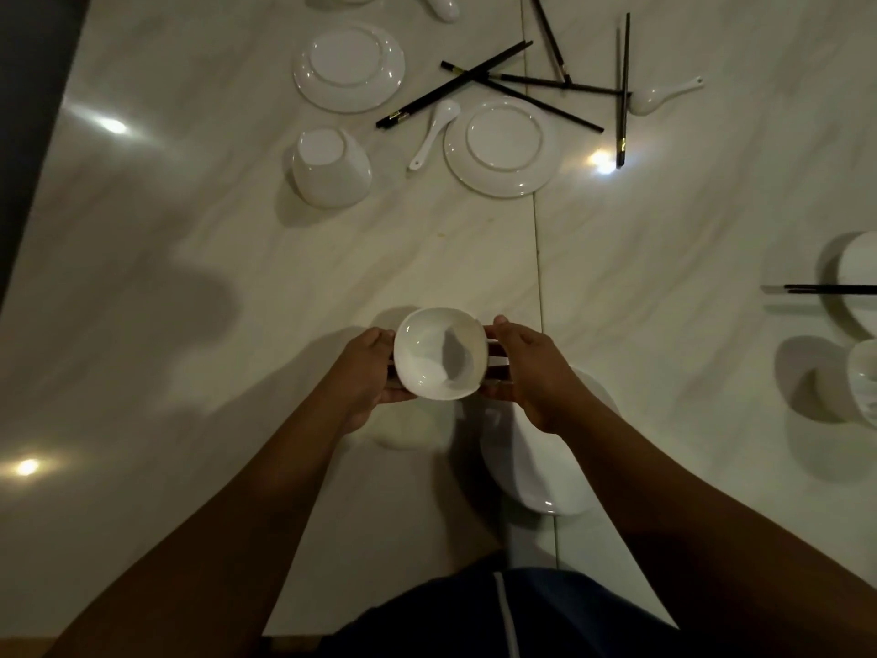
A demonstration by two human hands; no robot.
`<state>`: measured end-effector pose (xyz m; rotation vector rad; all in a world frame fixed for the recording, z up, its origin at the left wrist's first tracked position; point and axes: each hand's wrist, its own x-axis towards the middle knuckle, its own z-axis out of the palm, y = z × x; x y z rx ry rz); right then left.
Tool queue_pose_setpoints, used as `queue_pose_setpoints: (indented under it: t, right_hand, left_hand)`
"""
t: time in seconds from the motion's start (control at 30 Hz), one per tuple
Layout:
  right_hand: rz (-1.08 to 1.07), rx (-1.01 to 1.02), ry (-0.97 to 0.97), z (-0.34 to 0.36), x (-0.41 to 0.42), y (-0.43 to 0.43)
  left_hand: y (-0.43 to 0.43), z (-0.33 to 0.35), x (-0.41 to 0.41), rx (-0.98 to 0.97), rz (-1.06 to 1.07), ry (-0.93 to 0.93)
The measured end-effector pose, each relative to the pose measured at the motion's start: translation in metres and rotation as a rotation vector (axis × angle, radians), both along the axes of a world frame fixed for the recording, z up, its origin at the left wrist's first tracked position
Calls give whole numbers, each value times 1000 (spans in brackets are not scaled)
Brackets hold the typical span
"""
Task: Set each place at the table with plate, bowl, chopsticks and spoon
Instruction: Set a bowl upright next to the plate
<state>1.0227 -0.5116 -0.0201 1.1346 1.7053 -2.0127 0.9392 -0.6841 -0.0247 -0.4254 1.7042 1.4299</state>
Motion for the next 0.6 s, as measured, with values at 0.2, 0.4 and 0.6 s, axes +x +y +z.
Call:
queue_pose_setpoints:
  t: [0.2,0.4,0.6]
  right_hand:
    - [9,13,-17,-2,1,-4]
    - [24,-3,2,-1,-2,8]
    - [115,298,44,0,-35,47]
  left_hand:
    - [-1,-2,1,-5,25,33]
    - [-4,-6,-13,-52,-15,59]
    - [0,-19,-69,-257,-147,328]
